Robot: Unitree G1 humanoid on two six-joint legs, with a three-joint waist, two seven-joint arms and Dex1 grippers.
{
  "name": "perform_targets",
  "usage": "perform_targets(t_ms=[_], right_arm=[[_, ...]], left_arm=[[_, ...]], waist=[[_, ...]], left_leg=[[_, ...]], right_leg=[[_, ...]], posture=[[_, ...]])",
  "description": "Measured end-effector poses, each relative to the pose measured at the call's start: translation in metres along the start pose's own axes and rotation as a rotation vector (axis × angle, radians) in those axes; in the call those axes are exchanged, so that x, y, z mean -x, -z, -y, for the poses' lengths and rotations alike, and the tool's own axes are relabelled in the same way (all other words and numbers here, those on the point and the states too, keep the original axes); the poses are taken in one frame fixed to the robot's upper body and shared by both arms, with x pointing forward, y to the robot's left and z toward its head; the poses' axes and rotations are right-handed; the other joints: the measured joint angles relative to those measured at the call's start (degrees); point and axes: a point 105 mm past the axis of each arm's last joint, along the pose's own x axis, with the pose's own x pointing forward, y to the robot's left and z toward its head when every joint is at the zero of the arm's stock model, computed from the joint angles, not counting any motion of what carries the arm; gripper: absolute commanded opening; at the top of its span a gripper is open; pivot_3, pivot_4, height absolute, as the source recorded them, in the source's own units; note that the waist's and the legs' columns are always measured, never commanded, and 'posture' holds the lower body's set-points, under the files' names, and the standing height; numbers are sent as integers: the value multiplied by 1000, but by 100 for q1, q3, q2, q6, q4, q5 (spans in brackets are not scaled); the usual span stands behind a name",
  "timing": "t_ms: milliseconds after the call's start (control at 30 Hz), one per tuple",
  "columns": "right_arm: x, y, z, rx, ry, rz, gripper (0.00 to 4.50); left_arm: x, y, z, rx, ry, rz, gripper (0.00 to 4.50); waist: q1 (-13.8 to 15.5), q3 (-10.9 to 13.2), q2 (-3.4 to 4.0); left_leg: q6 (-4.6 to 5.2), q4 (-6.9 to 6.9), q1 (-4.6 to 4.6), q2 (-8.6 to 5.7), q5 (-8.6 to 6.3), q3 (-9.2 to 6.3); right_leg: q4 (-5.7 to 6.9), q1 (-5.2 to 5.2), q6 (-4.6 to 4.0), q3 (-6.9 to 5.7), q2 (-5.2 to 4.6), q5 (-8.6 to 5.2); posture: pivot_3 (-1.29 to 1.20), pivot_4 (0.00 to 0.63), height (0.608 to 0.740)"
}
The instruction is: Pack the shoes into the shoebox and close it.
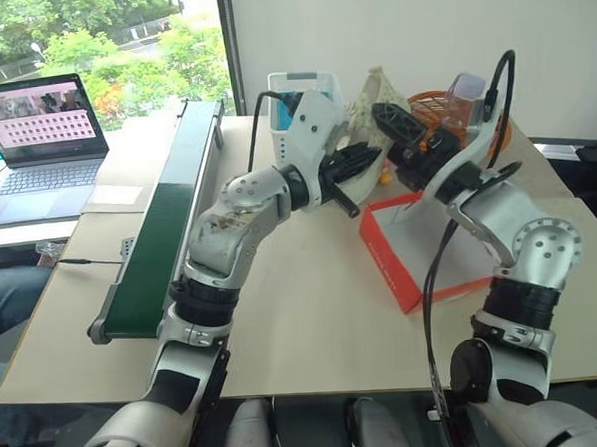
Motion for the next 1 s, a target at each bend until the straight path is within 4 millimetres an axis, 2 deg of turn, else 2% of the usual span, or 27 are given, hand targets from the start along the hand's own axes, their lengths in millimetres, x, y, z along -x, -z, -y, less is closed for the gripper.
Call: perform_targets(t_ms=[200,267,300,367,400,567,633,667,767,833,900,933,1000], right_arm=[[-3,1,1,-1,-9,9,1036],[-4,2,0,-1,-13,4,768],[-4,3,0,2,-17,0,698],[-7,5,-2,19,-26,-12,601],[-8,4,-1,29,-23,-13,574],[-4,-21,21,90,92,80,484],[-4,-24,22,92,94,93,480],[-4,-24,21,95,89,91,468],[1,-38,23,220,127,70,466],[11,-52,23,407,195,-28,466],[19,-61,25,473,255,-99,466],[23,-66,26,491,283,-129,466],[30,-69,34,530,343,-205,466]], left_arm=[[4,3,-5,1,-17,-29,0],[5,4,-6,9,-22,-40,0],[6,4,-6,13,-22,-45,0],[10,3,-7,27,-21,-49,651],[13,2,-7,43,-14,-43,828],[34,-12,-18,56,-36,-10,2709],[37,-11,-18,52,-17,-27,3300],[39,-10,-18,44,0,-43,3760],[49,-18,-28,8,13,-64,3776],[58,-37,-44,-40,-35,-42,3776],[61,-43,-47,-57,-45,-24,3776],[60,-40,-44,-53,-35,-27,3776],[57,-15,-27,-49,46,-91,3776]], waist=[[2,0,0],[4,0,0],[1,0,0],[-6,0,0],[-11,0,0],[-5,1,1],[-8,1,1],[-13,1,2],[-6,10,13],[20,15,21],[23,15,22],[22,15,21],[17,15,21]], left_leg=[[0,0,-1,0,0,-1],[0,0,-1,0,0,-1],[0,0,-1,0,0,-1],[0,0,0,1,0,-1],[0,0,0,1,0,-1],[0,0,-1,0,0,-1],[0,0,-2,0,0,-1],[0,0,-1,0,0,-1],[-1,0,-7,-1,0,-1],[-1,1,-7,-4,-1,-1],[-10,-4,2,-6,-9,0],[-13,-4,2,-6,-13,0],[-12,-6,4,-5,-13,1]], right_leg=[[0,0,4,0,0,1],[0,0,2,-1,0,0],[0,0,2,-1,0,0],[0,0,1,-1,0,0],[0,-1,1,-1,0,0],[-2,0,-5,-1,0,-4],[-1,-1,-3,-1,0,-3],[0,-2,-3,-2,0,-3],[0,-8,-14,-1,0,-8],[-3,-6,-26,-1,-3,-18],[-8,5,-32,0,-7,-23],[-10,9,-32,-2,-7,-24],[-9,9,-32,-1,-6,-25]], posture=[[0,150,735],[0,150,735],[0,150,735],[0,150,735],[0,150,735],[0,150,735],[0,150,735],[0,150,735],[0,150,735],[0,150,735],[0,150,735],[0,150,735],[0,150,735]])
